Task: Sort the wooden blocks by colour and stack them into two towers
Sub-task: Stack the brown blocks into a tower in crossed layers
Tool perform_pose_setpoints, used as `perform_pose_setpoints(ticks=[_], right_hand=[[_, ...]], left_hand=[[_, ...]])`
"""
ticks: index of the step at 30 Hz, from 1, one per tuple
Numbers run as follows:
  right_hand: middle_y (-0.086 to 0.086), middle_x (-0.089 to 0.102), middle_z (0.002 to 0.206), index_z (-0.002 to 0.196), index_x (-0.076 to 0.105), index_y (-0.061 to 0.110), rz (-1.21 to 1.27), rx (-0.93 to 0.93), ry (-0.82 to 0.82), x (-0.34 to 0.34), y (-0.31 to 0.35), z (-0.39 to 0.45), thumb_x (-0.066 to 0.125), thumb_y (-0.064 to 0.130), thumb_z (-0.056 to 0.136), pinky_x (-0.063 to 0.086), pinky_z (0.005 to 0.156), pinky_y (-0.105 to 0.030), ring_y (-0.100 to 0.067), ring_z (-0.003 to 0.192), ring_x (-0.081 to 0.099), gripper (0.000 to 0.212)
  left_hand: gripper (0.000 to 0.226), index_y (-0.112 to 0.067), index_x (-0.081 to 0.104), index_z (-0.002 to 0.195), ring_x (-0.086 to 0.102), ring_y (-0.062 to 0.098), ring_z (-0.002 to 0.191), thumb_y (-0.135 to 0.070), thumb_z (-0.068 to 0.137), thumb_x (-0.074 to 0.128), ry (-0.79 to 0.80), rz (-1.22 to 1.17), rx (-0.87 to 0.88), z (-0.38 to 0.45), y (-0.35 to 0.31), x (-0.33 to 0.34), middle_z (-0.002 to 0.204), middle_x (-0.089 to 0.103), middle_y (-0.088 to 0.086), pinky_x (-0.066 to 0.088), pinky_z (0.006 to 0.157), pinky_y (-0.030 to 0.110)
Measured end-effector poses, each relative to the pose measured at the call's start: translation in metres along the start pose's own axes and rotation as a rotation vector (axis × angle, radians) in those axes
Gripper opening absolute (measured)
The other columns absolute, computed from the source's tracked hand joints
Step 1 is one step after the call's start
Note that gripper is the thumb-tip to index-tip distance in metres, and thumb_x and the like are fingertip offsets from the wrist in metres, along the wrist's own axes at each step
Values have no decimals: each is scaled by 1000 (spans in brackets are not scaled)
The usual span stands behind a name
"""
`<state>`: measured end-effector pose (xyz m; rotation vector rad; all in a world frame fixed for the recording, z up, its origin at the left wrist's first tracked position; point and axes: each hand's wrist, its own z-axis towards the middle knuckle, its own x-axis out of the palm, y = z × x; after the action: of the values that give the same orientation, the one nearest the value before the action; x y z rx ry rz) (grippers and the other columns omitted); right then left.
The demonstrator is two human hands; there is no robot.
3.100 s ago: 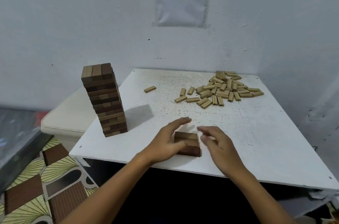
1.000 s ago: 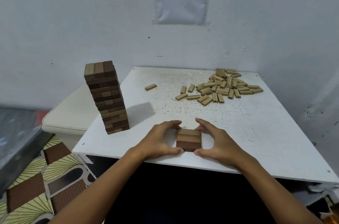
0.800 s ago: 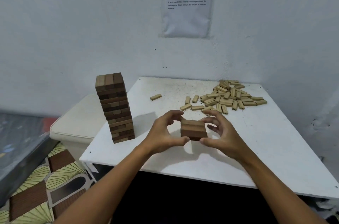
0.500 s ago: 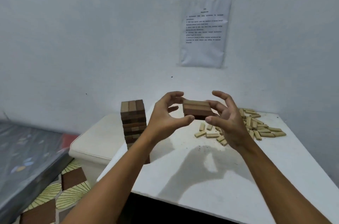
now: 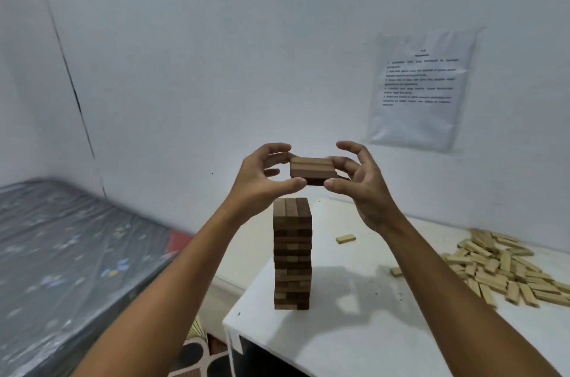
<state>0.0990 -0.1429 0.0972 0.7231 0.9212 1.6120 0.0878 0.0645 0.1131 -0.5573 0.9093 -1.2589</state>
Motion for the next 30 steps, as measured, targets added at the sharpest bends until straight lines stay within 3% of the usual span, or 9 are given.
perform_pose_setpoints(ticks=[9, 15, 24, 30], right_hand=[[-12, 64, 116, 122, 49, 32, -80, 102, 47, 17, -41, 17, 82, 36, 50, 49, 97, -37, -26, 109, 63, 80], [-7, 64, 118, 123, 49, 34, -135, 183, 71, 16, -55, 12, 83, 37, 51, 47, 92, -31, -20, 109, 63, 80], [0, 66, 116, 123, 47, 37, -209, 215, 87, 15, -66, 11, 80, 29, 61, 43, 98, -35, -18, 118, 57, 71], [0, 65, 118, 128, 46, 33, -214, 211, 77, 15, -67, 10, 81, 31, 60, 42, 100, -36, -18, 121, 54, 77]], left_hand=[[73, -25, 58, 117, 62, 11, 113, -46, 52, 83, 28, 25, -157, -4, 43, -22, 115, 69, -2, 48, 102, 42], [74, -27, 58, 116, 61, 7, 113, -47, 50, 84, 58, 34, -217, -9, 58, -21, 115, 68, -4, 47, 102, 41], [73, -31, 58, 116, 61, 15, 114, -46, 50, 85, 69, 22, -257, -15, 67, -20, 116, 68, -3, 48, 102, 48], [73, -30, 58, 116, 61, 14, 114, -46, 49, 84, 64, 25, -248, -14, 68, -19, 117, 67, -3, 49, 101, 47]])
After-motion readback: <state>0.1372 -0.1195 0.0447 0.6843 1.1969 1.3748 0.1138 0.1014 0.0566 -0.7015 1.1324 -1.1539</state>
